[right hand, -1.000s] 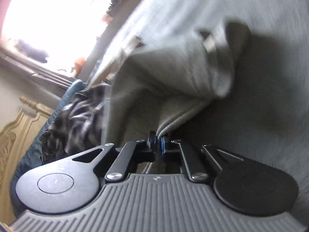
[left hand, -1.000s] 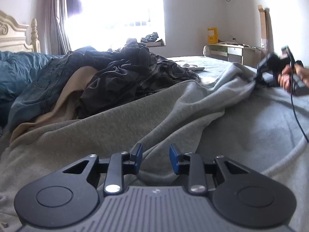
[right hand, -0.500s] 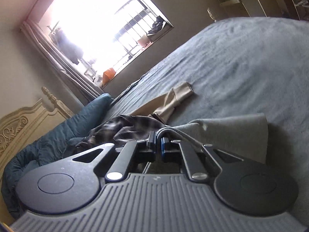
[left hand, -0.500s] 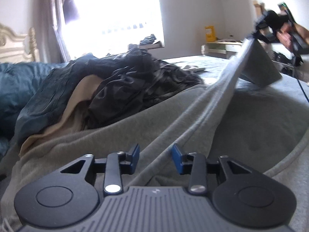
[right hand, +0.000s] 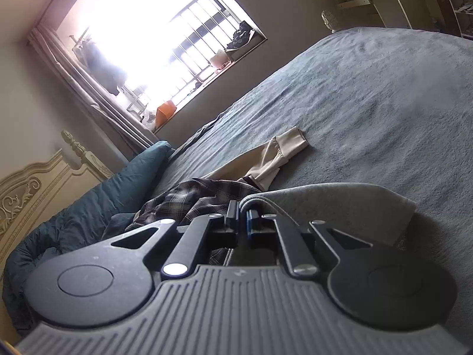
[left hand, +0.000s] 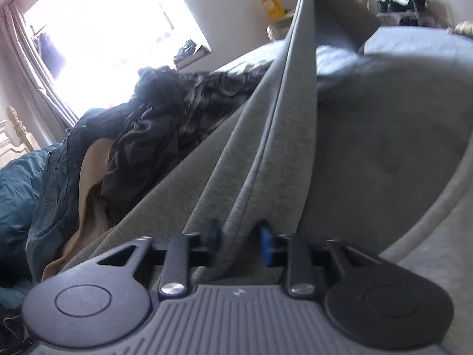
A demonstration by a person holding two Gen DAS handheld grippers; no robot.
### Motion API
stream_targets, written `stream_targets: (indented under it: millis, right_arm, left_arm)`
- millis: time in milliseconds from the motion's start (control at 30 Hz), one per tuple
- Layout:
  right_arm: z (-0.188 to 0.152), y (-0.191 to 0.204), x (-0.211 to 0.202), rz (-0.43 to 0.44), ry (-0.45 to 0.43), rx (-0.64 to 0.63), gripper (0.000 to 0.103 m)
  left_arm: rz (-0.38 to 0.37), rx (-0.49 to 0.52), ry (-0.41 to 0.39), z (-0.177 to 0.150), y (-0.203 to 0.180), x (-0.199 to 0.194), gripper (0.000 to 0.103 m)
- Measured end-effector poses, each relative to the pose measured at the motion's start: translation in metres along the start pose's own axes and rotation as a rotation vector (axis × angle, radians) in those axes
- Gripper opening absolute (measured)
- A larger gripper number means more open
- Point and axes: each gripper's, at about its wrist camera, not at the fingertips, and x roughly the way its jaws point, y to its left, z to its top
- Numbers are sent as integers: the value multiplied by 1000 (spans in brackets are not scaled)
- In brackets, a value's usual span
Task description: Fold clothes
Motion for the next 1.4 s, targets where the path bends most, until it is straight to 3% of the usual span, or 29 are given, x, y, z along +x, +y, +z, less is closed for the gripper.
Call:
stream_targets:
  millis: [100,200,233,300,500,700,733,833,967,1033,1100,1233,1400]
  right_arm:
    - [-5,2,6,-12,9,-18,3]
    - [-9,-2,6,16,9,-12,3]
    - [-10,-4,5,34,4,-9,3]
    - [-13,-10,-2,54,-10,-11,3]
    - [-21,-55,-25,-9,37,28,3]
    - [-41,-92,-65,-44,71,-3,3]
    - [-48,-99,-66,-58,86,-9,3]
    - [-71,-124,-62,-114,138,-11,3]
    - [-100,-165,-51,-153,208,78,4]
    - [-110,-182,-49,-148,226,137,5]
    - [-113,-194,-53,-103,228,206,6]
    - [-111,-208,-70,-52,236,299,12]
    - [-104,-231,-98,-20,185,442,28]
  left_arm:
    - [136,-46,-52,-3,5,-5,4]
    - [398,-52,-188,-5,-1,-29,4]
    - [444,-12,-204,-7,-8,-33,5]
    - [448,118,-180,-13,-27,-29,5]
    - [294,322,-133,-30,-60,-30,5]
    - [143,323,-95,-35,-52,-36,10]
    - [106,316,-77,-36,-49,-35,15]
    - [10,269,-37,-35,-37,-33,14]
    - [-102,137,19,-25,-6,-25,21]
    - [-151,76,40,-17,11,-26,35]
    - [-194,31,55,-7,16,-31,42]
    - [-226,-28,35,6,16,-60,43]
    - [-296,-108,-39,25,4,-75,48]
